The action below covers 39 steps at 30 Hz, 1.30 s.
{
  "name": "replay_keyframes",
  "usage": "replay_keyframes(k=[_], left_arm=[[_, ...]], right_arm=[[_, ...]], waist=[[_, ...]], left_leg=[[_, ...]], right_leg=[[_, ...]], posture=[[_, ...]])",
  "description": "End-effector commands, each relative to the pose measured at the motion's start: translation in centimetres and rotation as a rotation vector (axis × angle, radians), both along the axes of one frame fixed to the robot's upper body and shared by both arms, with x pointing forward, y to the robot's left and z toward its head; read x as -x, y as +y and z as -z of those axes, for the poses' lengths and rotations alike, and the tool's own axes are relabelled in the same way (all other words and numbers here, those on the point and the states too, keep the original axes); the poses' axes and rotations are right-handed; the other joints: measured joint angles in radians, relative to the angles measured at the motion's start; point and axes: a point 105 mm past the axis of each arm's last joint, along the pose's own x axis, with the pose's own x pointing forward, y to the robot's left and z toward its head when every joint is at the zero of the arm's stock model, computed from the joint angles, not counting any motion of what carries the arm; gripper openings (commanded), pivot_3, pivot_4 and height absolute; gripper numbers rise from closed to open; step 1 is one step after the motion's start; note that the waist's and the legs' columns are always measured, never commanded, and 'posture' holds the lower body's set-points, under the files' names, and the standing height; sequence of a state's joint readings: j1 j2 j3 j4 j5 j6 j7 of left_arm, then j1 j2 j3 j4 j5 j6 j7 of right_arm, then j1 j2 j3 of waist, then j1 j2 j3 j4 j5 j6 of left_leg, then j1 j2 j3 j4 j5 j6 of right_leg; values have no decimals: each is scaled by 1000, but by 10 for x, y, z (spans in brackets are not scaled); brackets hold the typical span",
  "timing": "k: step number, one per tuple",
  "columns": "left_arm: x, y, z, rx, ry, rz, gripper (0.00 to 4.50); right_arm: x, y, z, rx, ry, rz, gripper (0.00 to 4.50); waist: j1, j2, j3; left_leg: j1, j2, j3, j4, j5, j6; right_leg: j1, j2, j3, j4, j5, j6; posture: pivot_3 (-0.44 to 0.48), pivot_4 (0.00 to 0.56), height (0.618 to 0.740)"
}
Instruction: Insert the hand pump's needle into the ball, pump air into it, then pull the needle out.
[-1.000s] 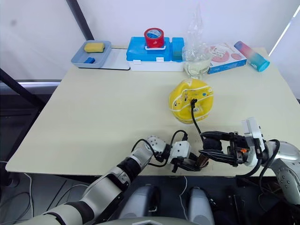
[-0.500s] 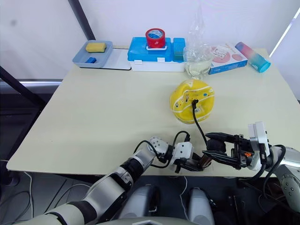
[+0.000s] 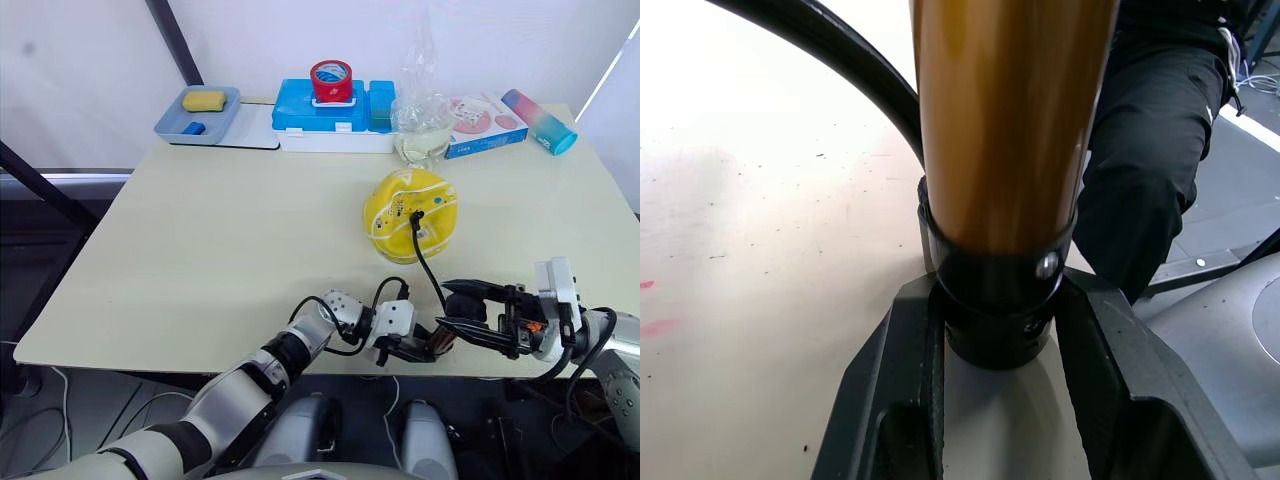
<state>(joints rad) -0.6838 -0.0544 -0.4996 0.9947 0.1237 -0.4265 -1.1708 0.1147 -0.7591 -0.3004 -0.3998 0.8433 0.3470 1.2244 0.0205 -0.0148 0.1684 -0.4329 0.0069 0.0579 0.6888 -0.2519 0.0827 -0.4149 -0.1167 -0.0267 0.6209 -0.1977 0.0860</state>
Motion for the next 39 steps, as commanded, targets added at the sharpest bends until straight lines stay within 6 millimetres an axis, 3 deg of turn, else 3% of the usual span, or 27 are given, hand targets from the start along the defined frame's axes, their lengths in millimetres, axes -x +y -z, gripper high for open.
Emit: replay_keyframes(k=[1,14,26,33,39], left_arm=[[7,11,19,-77,13,16,1096],[2,9,21,-66,-30,-8,1096],[7,5,22,-70,-12,11,1096],[9,8,26,-81,-9,19,1096],[11,9,30,-83,-39,22,1096]], right_arm=[[2,-4,-34,-2,-131,20,2041],[7,-14,-92,-37,-178,48,2041],[11,-24,-129,-72,-216,82,2041],[12,-20,-128,-45,-194,61,2041],[14,-15,-87,-6,-54,42,2041]], waist=[[0,0,0],[-1,0,0],[-1,-1,0],[-1,-1,0],[1,-4,-2]], left_leg=[[0,0,0,0,0,0],[0,0,-1,0,0,0],[0,0,-1,0,0,0],[0,0,-1,0,0,0],[0,0,-3,0,0,0]], right_leg=[[0,0,0,0,0,0],[1,-1,-1,0,0,0],[1,-1,-2,-1,0,0],[1,-1,-2,-1,0,0],[2,-1,-3,-1,0,0]], posture=[[0,150,739],[0,150,739],[0,150,739],[0,150,739],[0,150,739]])
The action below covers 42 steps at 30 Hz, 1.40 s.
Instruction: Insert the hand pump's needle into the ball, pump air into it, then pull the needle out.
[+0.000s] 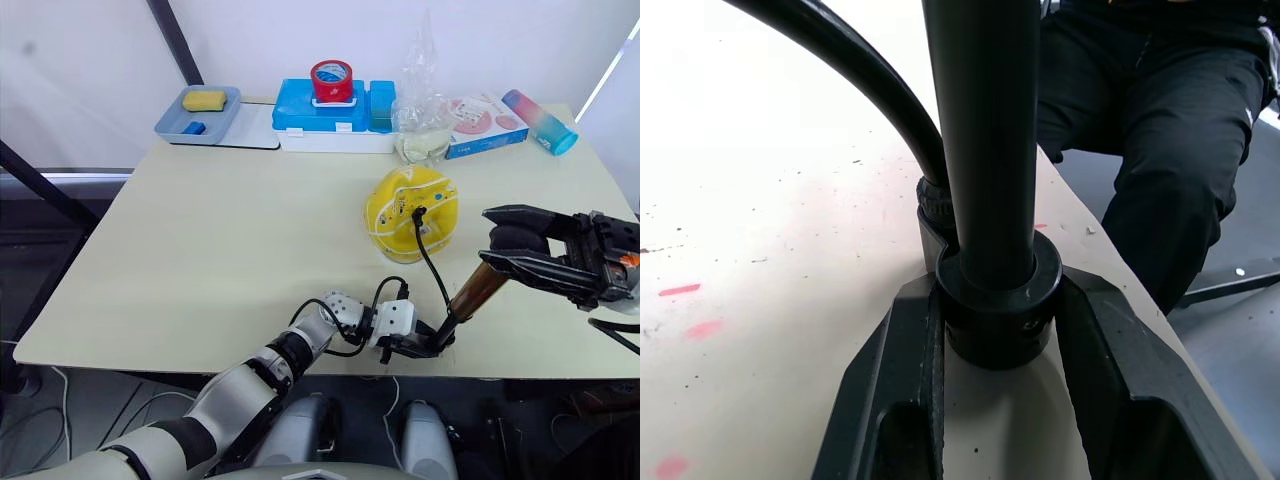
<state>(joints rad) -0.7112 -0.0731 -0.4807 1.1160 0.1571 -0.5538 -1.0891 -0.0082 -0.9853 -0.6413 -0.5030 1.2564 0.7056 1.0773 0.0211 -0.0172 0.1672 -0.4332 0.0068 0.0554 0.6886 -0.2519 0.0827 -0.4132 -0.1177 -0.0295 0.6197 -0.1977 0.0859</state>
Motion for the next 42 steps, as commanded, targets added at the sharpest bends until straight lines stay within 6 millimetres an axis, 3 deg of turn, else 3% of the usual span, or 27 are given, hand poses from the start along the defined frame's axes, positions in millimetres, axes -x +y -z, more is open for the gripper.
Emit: replay_keyframes(k=[1,15,18,22,29,35,42], left_arm=[[17,9,26,-113,10,64,1096],[19,13,34,-138,27,55,1096],[20,14,35,-141,35,55,1096],[20,15,37,-146,40,51,1096],[19,17,37,-155,30,53,1096],[19,19,37,-161,31,56,1096],[17,20,37,-168,33,53,1096]], right_arm=[[1,-2,13,29,4,31,2041],[-3,8,125,134,90,74,2041],[-4,7,133,143,71,86,2041],[-7,5,119,102,8,77,2041],[-1,0,42,-8,-69,27,2041],[11,-8,-1,-36,-90,21,2041],[17,-12,-33,-72,-96,10,2041]], waist=[[0,-2,-1],[3,-11,-15],[3,-10,-16],[3,-9,-17],[4,-6,-16],[6,-6,-16],[6,-6,-16]], left_leg=[[0,0,-1,0,0,0],[1,0,-6,0,0,0],[1,0,-7,0,0,0],[2,0,-8,0,0,0],[1,0,-7,-1,0,0],[0,0,-8,-2,0,0],[0,0,-8,-4,0,0]], right_leg=[[1,0,-1,0,0,0],[5,0,-7,-4,0,0],[5,0,-8,-4,0,0],[5,0,-8,-4,0,0],[5,-1,-8,-5,0,0],[6,-2,-10,-9,0,0],[6,-4,-10,-11,0,0]], posture=[[0,150,739],[0,150,739],[0,150,739],[0,150,739],[0,150,739],[0,150,739],[0,150,739]])
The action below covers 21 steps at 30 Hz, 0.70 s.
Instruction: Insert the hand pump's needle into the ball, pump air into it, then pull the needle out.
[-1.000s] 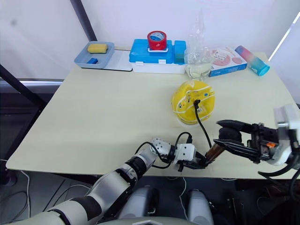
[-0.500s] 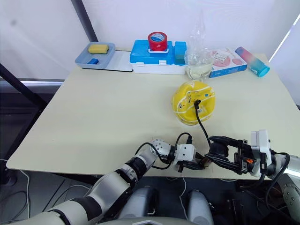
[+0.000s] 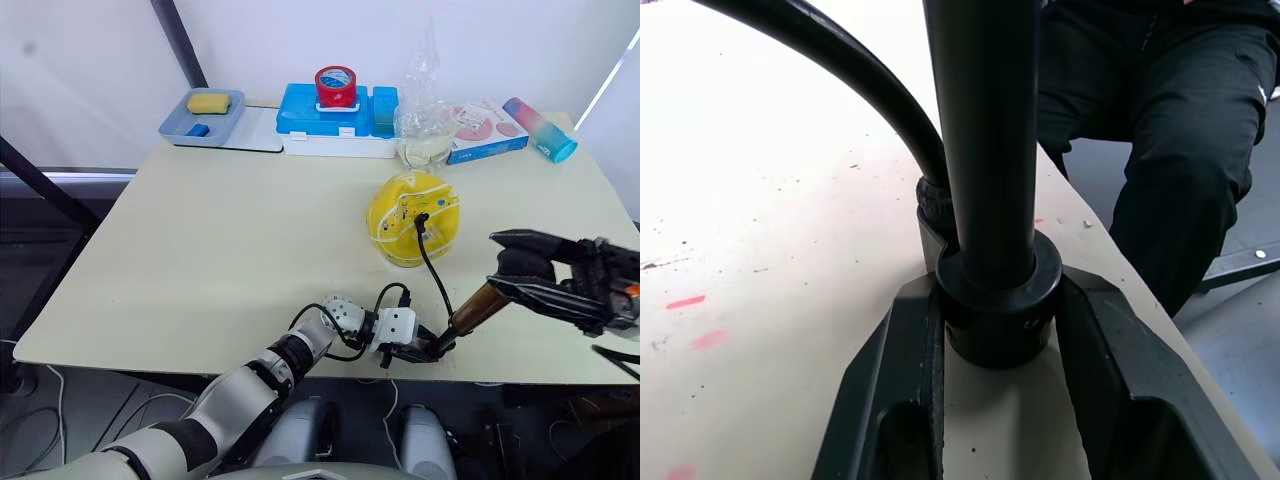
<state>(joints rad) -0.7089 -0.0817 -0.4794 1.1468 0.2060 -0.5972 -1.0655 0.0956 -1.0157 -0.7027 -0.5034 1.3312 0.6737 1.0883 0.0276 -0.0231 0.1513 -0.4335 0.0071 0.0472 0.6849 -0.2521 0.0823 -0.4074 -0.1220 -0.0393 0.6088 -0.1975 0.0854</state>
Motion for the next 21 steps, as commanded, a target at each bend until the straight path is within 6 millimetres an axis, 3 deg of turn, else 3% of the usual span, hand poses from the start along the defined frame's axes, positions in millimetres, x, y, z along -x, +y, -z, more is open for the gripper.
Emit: replay_keyframes(k=[1,5,11,17,21], left_arm=[[13,20,31,-153,60,35,1096],[12,19,30,-150,59,31,1096],[13,15,28,-133,59,37,1096],[19,12,27,-116,69,70,1096],[22,12,27,-108,85,73,1096]], right_arm=[[7,-4,-34,-48,-120,14,2041],[4,0,-27,-20,-81,3,2041],[-1,9,13,-1,33,0,2041],[-11,14,81,122,106,48,2041],[-13,18,113,160,116,70,2041]], waist=[[0,1,0],[0,1,1],[1,0,0],[1,0,-2],[2,-2,-5]], left_leg=[[0,0,0,0,0,0],[-1,0,1,0,0,0],[0,0,0,0,0,0],[1,0,0,0,0,0],[1,0,-1,0,0,0]], right_leg=[[0,0,0,0,0,0],[0,2,0,0,0,0],[0,3,0,0,0,0],[1,4,0,0,0,0],[1,5,-1,0,0,0]], posture=[[0,150,739],[0,150,739],[0,150,739],[0,150,739],[0,150,739]])
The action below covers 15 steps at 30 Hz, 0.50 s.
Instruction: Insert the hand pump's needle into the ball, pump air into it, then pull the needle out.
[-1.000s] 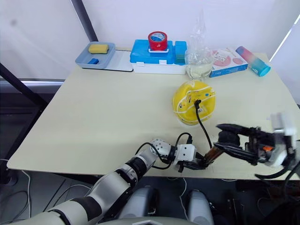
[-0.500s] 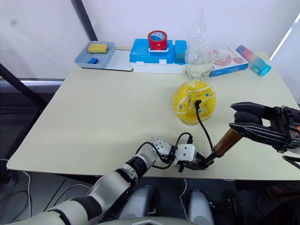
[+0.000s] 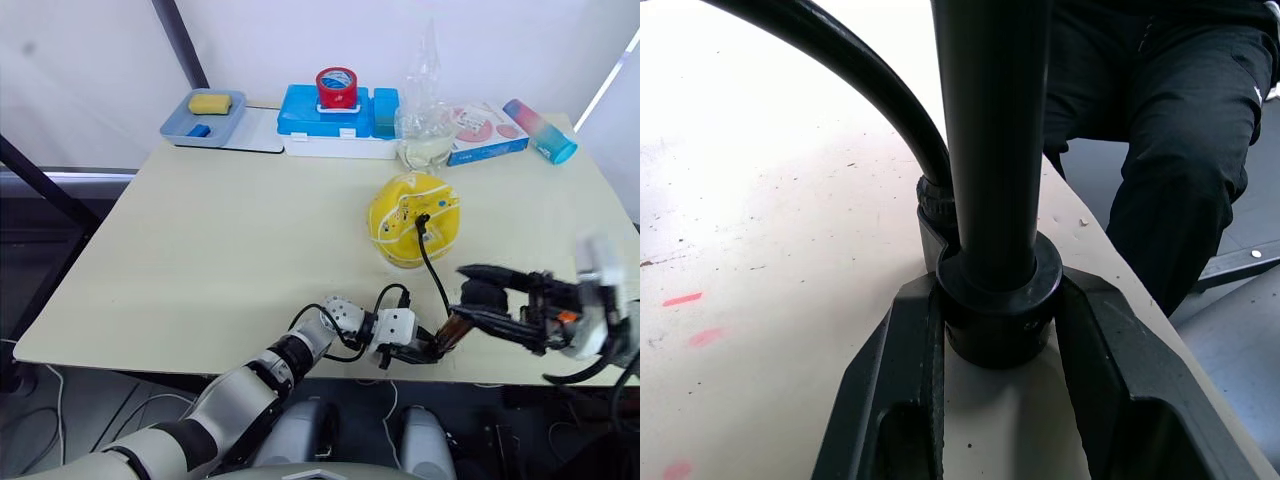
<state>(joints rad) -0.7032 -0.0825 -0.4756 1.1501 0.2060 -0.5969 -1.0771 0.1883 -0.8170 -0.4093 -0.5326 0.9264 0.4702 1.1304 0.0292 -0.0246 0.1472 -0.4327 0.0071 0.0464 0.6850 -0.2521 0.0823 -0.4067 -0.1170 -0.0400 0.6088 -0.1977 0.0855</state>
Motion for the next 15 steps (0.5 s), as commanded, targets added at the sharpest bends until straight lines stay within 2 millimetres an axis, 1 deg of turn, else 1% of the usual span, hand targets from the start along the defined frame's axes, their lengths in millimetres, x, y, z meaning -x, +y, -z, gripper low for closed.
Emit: replay_keyframes(k=[1,4,6,9,15], left_arm=[[20,11,25,-103,75,68,1096],[23,10,26,-101,77,77,1096],[25,10,27,-104,78,84,1096],[26,10,28,-108,77,92,1096],[25,11,28,-120,67,93,1096]], right_arm=[[-1,1,37,62,57,32,2041],[0,2,48,72,31,30,2041],[2,5,46,61,7,10,2041],[-3,2,33,27,-31,32,2041],[3,-10,-19,-67,-119,4,2041]], waist=[[0,0,-1],[3,1,-1],[5,1,-2],[9,1,-2],[11,3,-1]], left_leg=[[0,0,0,0,0,0],[0,0,0,0,0,0],[0,0,0,0,0,0],[0,0,0,0,0,0],[0,0,0,0,0,0]], right_leg=[[0,0,0,0,0,0],[0,0,0,0,0,0],[0,0,0,0,0,0],[0,0,-1,0,0,0],[0,-1,-1,0,0,0]], posture=[[0,150,739],[0,150,739],[0,150,739],[0,150,739],[0,150,739]])
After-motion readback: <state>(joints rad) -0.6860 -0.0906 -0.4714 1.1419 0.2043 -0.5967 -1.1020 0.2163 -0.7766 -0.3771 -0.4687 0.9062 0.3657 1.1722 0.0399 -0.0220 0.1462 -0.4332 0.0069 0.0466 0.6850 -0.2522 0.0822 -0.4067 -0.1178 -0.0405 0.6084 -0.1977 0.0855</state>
